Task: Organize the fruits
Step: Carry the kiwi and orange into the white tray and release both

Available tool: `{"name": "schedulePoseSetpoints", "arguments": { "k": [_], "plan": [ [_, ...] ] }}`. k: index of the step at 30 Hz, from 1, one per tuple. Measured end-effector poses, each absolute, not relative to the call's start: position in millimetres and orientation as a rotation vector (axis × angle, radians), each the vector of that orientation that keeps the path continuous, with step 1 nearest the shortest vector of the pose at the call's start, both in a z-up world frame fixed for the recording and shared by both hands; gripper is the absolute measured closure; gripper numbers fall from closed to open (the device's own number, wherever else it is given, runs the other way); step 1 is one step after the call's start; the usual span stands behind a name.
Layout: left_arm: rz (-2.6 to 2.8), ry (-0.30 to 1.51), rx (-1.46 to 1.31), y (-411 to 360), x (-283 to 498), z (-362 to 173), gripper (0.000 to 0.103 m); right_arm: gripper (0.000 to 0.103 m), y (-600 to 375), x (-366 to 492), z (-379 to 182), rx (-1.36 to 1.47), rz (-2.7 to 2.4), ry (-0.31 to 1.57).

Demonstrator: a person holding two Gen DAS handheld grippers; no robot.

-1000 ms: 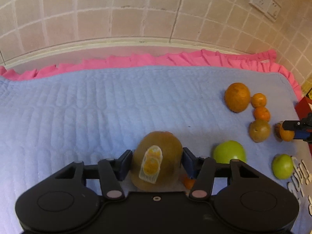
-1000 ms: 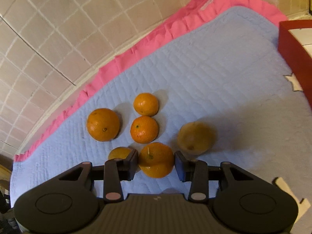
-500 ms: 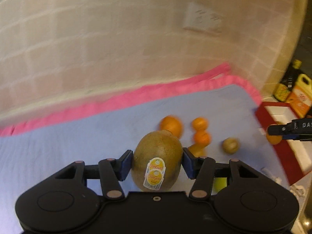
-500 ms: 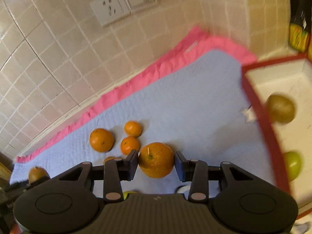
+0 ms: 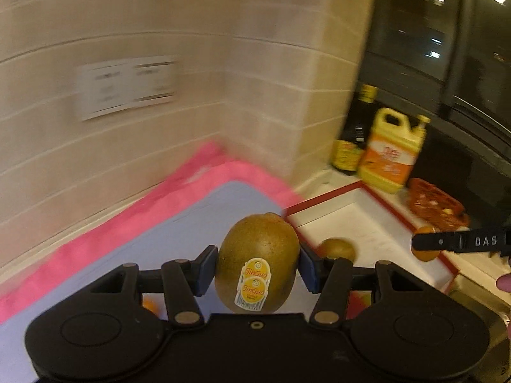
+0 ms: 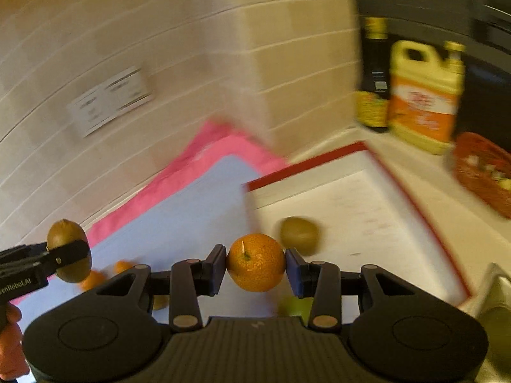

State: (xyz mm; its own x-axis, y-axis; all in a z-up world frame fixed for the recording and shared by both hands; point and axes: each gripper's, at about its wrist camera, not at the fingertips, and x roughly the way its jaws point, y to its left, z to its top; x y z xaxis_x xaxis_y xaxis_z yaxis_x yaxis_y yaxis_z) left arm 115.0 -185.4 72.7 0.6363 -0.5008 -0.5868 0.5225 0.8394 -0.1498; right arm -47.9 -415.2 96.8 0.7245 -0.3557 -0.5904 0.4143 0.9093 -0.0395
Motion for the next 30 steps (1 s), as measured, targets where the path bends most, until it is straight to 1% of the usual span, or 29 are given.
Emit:
{"name": "schedulePoseSetpoints", "arguments": {
  "k": [6,12,16,23,30],
  "plan": [
    [-0.724,0.703,0.078,-282,151,64,0.039,0.060,-488,-66,102,0.165,-0.537,0.636],
    [-0.817,0.774,0.163,-369,194,32,0.039,0.060,-531,-64,79,0.220,-0.566,0.690],
    [-0.850,0.821,0.208,-408,218,9,0.039,0.060,-543,-57,64,0.239,-0.569,0.715],
    [-0.880,0.886,0.243,-443,243,-29,0.039,0.060,-559,-33,42,0.256,-0.567,0.790],
    [-0.868,0.941,0.254,-454,253,-53,0.039,0.060,-562,-13,20,0.239,-0.572,0.854]
  ]
}}
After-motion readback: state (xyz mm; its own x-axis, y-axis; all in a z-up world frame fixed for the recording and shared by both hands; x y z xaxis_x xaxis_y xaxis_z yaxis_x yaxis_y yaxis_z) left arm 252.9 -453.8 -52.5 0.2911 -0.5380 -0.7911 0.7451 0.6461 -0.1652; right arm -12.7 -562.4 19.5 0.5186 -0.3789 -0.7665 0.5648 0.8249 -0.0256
